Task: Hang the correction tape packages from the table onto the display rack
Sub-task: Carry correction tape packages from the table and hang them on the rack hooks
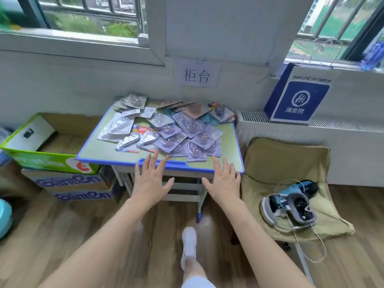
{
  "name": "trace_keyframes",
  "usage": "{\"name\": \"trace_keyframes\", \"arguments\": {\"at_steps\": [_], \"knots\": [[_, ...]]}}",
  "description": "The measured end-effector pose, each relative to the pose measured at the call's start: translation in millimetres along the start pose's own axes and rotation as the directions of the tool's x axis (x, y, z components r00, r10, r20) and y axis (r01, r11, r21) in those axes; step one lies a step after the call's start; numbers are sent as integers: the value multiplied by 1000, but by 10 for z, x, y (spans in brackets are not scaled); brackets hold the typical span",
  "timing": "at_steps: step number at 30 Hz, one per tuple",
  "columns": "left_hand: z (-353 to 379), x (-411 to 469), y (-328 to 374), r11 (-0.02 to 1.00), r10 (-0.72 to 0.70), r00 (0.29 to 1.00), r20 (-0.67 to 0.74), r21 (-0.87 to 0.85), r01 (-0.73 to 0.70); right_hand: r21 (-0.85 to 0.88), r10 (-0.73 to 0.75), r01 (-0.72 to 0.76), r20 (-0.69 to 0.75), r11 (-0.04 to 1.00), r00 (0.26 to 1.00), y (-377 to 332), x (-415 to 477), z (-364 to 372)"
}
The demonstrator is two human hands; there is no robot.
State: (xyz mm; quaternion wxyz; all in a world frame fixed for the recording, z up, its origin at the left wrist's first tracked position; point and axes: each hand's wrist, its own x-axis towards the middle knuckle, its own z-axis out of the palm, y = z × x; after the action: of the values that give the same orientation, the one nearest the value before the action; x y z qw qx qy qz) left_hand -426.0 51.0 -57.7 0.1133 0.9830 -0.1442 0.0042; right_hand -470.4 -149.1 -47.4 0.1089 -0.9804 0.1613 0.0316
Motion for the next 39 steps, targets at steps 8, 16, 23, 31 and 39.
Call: {"name": "trace_keyframes", "arguments": {"at_steps": [8, 16, 23, 31, 39], "knots": [[132, 1715, -162, 998, -56, 998, -4, -5, 56, 74, -44, 43, 12, 996, 999, -95, 1795, -8], [288, 2759, -375, 994, -109, 993, 50, -14, 110, 115, -83, 68, 126, 991, 989, -214, 2847, 174], [361, 3484, -664, 998, -59, 994, 89, -29, 62, 119, -90, 67, 198, 991, 976, -530, 3179, 492], [376, 4348, -1009, 990, 130, 975, 180, -75, -118, 90, -7, -9, 183, 996, 983, -699, 3330, 780], [579, 5004, -1177, 958, 228, 883, 410, -255, -129, 67, 11, -23, 169, 997, 986, -677, 3332, 898]]}}
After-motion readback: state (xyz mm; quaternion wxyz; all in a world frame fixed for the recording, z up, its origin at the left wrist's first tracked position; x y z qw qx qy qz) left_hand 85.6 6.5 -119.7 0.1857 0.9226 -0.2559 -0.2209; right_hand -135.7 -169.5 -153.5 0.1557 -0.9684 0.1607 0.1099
